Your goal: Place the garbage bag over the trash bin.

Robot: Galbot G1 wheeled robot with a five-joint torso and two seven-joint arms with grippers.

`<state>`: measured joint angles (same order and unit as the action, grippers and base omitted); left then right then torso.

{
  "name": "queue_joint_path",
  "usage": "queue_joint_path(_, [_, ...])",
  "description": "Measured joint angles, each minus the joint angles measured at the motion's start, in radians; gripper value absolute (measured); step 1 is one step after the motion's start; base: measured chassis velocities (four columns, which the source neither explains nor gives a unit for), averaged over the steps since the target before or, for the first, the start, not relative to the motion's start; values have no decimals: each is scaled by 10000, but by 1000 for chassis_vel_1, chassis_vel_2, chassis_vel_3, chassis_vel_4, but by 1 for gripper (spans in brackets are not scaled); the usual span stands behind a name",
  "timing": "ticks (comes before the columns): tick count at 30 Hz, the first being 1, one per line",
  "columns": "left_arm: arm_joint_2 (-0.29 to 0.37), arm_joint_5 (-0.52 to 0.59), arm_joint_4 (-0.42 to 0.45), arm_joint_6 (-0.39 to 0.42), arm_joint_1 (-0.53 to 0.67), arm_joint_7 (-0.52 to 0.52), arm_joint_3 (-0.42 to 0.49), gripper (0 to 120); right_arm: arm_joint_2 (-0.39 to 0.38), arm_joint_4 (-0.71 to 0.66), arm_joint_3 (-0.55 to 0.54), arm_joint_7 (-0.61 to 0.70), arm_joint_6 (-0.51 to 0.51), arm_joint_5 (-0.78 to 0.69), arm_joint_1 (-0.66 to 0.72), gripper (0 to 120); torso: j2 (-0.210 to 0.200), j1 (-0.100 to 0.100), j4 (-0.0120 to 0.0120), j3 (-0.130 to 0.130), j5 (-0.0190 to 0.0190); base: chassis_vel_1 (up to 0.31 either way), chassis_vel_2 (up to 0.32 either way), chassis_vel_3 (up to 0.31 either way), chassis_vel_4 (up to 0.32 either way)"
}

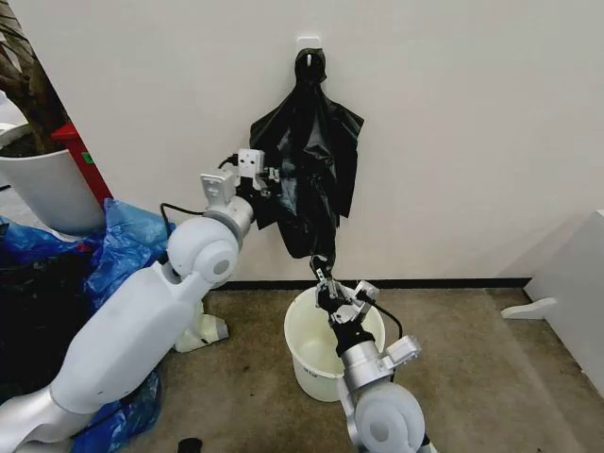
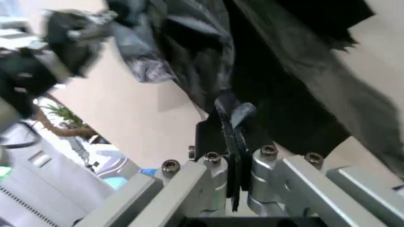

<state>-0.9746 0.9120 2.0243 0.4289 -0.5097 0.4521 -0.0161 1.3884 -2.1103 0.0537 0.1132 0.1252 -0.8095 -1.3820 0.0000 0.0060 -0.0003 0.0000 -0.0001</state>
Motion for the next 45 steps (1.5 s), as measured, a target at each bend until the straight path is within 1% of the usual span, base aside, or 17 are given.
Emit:
queue_joint_path(6, [277, 208, 388, -119, -82, -213, -536, 0, 140, -7, 244, -150, 101, 132, -286, 0, 0, 0, 0, 0, 0, 0, 0, 0, 0])
queue_joint_path(13, [375, 244, 593, -351, -440, -266, -738, 0, -17, -564, 308, -581, 160, 1619, -641, 28, 0, 0, -1, 0, 1, 0, 0, 0, 0])
queue_joint_path(14, [375, 244, 593, -351, -440, -266, -738, 0, -17, -564, 308, -581, 160, 1619, -641, 28, 0, 0, -1, 0, 1, 0, 0, 0, 0])
queue_joint_path(19, [392, 177, 590, -580, -679, -292, -870, 0, -198, -1439, 156, -548, 277, 2493, -1028, 48, 0, 0, -1, -1, 0, 0, 0, 0, 0])
queue_joint_path(20, [395, 162, 586, -606, -725, -293, -883, 0, -244, -1721, 87, -491, 279, 2582, -1051, 53, 0, 0, -1, -1, 0, 0, 0, 0, 0])
queue_joint_path(22, [395, 157, 585, -613, -737, -293, -884, 0, -256, -1792, 66, -472, 279, 2599, -1051, 54, 0, 0, -1, -1, 0, 0, 0, 0, 0])
queue_joint_path(26, [350, 102, 548, -652, -842, -291, -874, 0, -380, -2399, -193, -220, 183, 2654, -1032, 71, 0, 0, 1, -1, 0, 0, 0, 0, 0])
queue_joint_path(27, [304, 87, 513, -670, -861, -285, -861, 0, -415, -2578, -326, -94, 145, 2654, -1061, 78, 0, 0, 0, 0, 0, 0, 0, 0, 0])
queue_joint_path(28, [304, 87, 513, -670, -861, -285, -861, 0, -415, -2578, -326, -94, 145, 2654, -1061, 78, 0, 0, 0, 0, 0, 0, 0, 0, 0])
queue_joint_path(30, [276, 71, 476, -706, -881, -277, -858, 0, -493, -2769, -436, 103, 64, 2636, -1100, 86, 0, 0, -3, -1, 1, 0, 0, 0, 0])
queue_joint_path(33, [352, 41, 472, -788, -930, -375, -811, 0, -725, -2937, 20, 386, -219, 2232, -744, 98, 0, 0, 2, -1, 2, 0, 0, 0, 0])
queue_joint_path(34, [389, -4, 474, -827, -959, -459, -782, 0, -852, -2981, 235, 514, -380, 1975, -515, 99, 0, 0, -3, 0, 1, 0, 0, 0, 0])
queue_joint_path(38, [498, -83, 546, -966, -1047, -565, -768, 0, -1271, -2981, 664, 851, -906, 1420, 255, 100, 0, 0, -1, 0, 3, 0, 0, 0, 0])
queue_joint_path(40, [560, -93, 611, -1021, -1071, -604, -760, 0, -1566, -2880, 798, 1054, -1360, 1152, 978, 100, 0, 0, -1, 0, 2, 0, 0, 0, 0])
queue_joint_path(43, [664, -97, 740, -1106, -1117, -655, -743, 0, -1950, -2602, 856, 1554, -2598, 1126, 2336, 100, 0, 0, 1, 1, 2, 0, 0, 0, 0])
queue_joint_path(44, [664, -97, 740, -1106, -1117, -655, -743, 0, -1950, -2602, 856, 1554, -2598, 1126, 2336, 100, 0, 0, 1, 1, 2, 0, 0, 0, 0])
queue_joint_path(45, [711, -97, 785, -1142, -1138, -675, -743, 0, -2034, -2404, 860, 1723, -3096, 1325, 2863, 100, 0, 0, 1, 1, 1, 0, 0, 0, 0])
